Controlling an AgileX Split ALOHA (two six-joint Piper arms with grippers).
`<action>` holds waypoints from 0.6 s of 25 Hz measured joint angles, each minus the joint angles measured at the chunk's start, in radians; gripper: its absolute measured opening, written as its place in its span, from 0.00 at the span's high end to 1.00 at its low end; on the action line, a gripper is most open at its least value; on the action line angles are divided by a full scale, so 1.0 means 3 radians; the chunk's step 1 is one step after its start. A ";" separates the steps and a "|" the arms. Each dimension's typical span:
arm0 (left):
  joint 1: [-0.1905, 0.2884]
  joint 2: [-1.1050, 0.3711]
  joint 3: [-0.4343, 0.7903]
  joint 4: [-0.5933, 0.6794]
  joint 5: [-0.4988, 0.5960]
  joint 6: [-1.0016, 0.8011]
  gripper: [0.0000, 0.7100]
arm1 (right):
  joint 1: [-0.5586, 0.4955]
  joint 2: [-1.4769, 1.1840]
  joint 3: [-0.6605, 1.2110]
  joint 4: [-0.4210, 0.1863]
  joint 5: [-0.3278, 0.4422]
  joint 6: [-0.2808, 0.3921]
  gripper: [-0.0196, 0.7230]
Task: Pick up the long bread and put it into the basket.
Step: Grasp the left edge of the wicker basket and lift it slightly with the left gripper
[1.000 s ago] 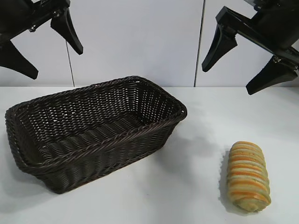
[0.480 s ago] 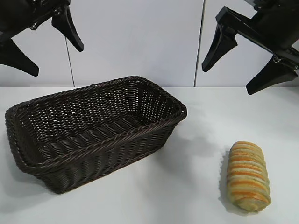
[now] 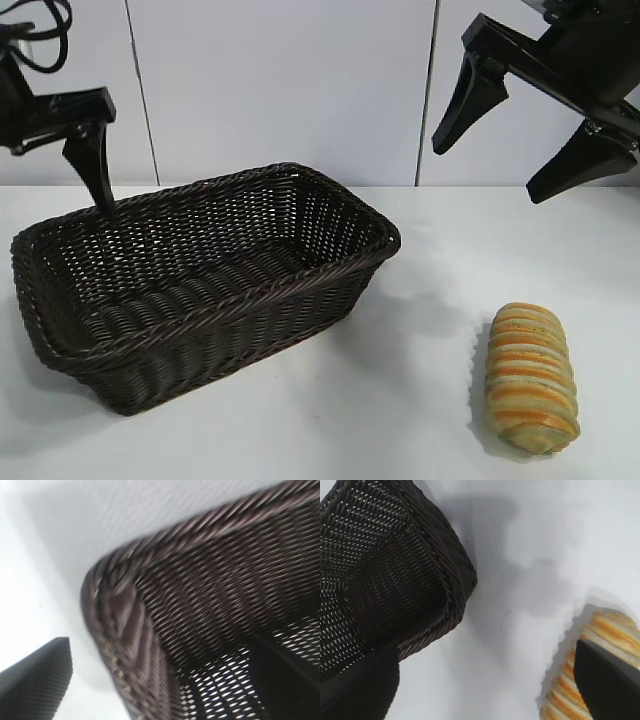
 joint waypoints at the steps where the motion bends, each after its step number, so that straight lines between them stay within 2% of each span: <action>1: 0.0000 0.0004 0.0042 -0.0039 -0.0088 0.0013 0.03 | 0.0000 0.0000 0.0000 0.0000 0.0000 0.0000 0.07; 7: 0.0000 0.0219 0.0064 -0.0183 -0.0344 0.0136 0.03 | 0.0000 0.0000 0.0000 0.0000 0.0000 0.0000 0.07; 9: 0.0000 0.0267 0.0064 -0.0195 -0.0416 0.0146 0.08 | 0.0000 0.0000 0.0000 0.0000 -0.0003 0.0000 0.07; 10: 0.0000 0.0270 0.0064 -0.0200 -0.0447 0.0146 0.12 | 0.0000 0.0000 0.0000 0.0000 -0.0003 0.0000 0.07; 12: 0.0000 0.0270 0.0064 -0.0207 -0.0497 0.0149 0.28 | 0.0000 0.0000 0.0000 0.0000 -0.0003 0.0000 0.07; 15: 0.0000 0.0270 0.0064 -0.0209 -0.0541 0.0149 0.59 | 0.0000 0.0000 0.0000 0.0000 -0.0003 0.0000 0.07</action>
